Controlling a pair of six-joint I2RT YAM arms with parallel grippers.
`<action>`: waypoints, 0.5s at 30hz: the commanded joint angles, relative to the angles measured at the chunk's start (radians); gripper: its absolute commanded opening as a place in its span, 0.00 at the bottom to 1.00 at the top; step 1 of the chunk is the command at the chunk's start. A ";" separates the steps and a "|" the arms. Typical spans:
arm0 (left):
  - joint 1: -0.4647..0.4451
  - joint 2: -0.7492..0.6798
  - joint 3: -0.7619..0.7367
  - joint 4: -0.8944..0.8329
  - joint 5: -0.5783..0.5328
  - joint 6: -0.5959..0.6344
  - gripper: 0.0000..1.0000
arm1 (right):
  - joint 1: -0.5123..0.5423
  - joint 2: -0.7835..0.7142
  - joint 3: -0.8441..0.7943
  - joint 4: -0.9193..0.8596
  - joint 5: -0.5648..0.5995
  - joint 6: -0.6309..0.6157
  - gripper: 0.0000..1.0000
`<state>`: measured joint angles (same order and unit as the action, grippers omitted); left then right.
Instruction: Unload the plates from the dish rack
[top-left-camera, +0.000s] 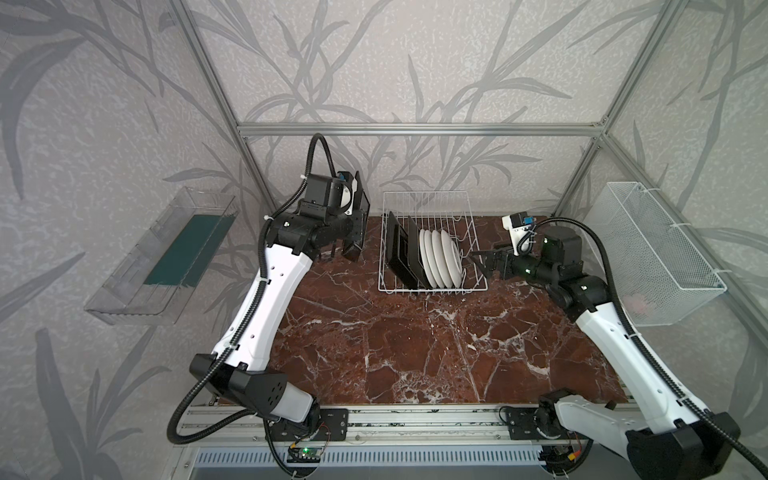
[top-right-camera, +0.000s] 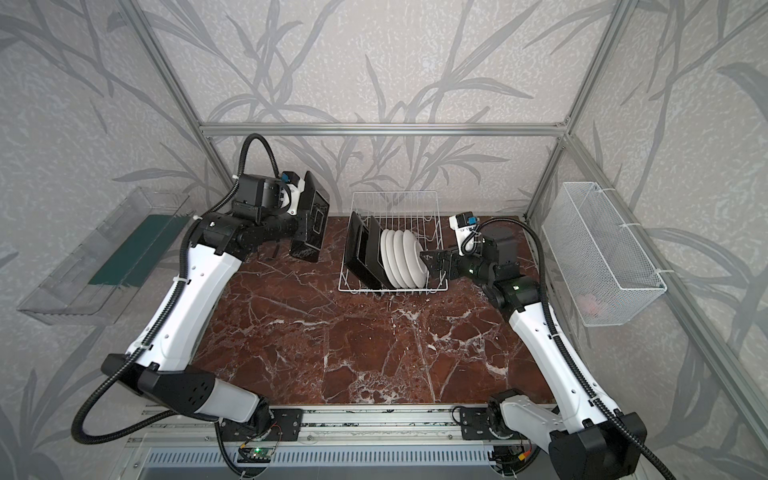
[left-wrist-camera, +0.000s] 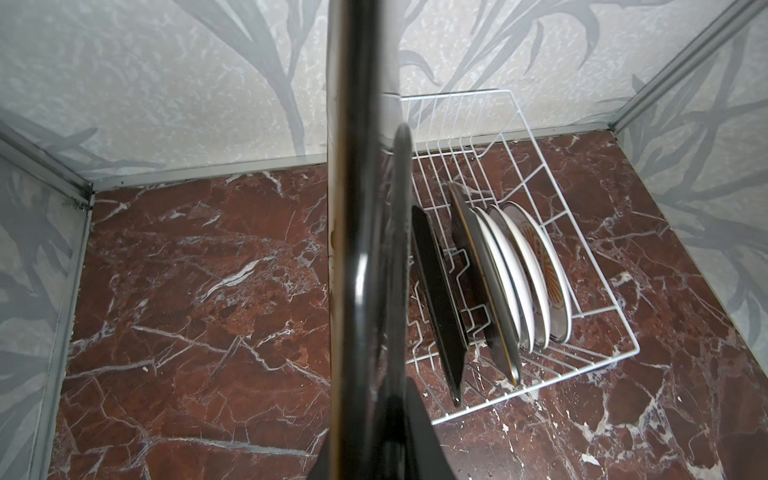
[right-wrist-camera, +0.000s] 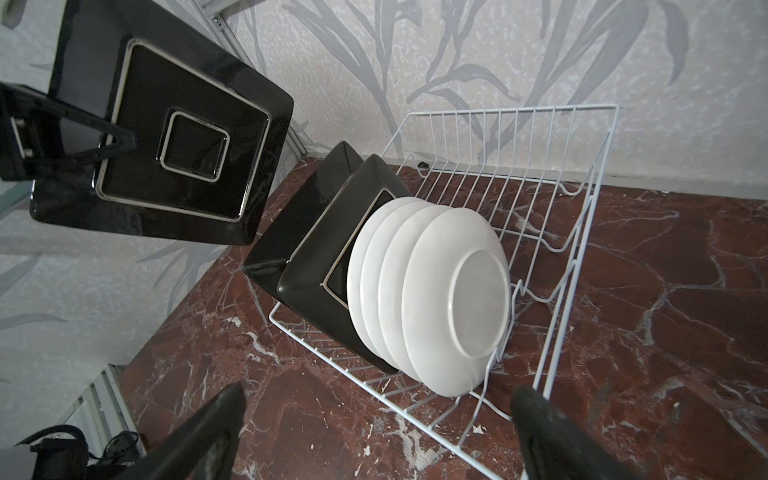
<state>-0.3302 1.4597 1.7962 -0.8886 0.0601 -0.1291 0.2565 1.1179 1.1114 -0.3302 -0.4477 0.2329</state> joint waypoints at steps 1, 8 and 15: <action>-0.023 -0.082 0.000 0.256 -0.094 0.088 0.00 | 0.006 0.005 0.043 0.047 -0.015 0.098 0.99; -0.097 -0.128 -0.069 0.342 -0.096 0.279 0.00 | 0.006 0.000 0.022 0.154 -0.055 0.237 0.99; -0.167 -0.230 -0.267 0.589 -0.101 0.499 0.00 | 0.005 0.026 0.074 0.107 -0.060 0.268 0.99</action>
<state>-0.4778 1.3220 1.5345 -0.6220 -0.0257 0.2108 0.2565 1.1378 1.1442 -0.2306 -0.4866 0.4637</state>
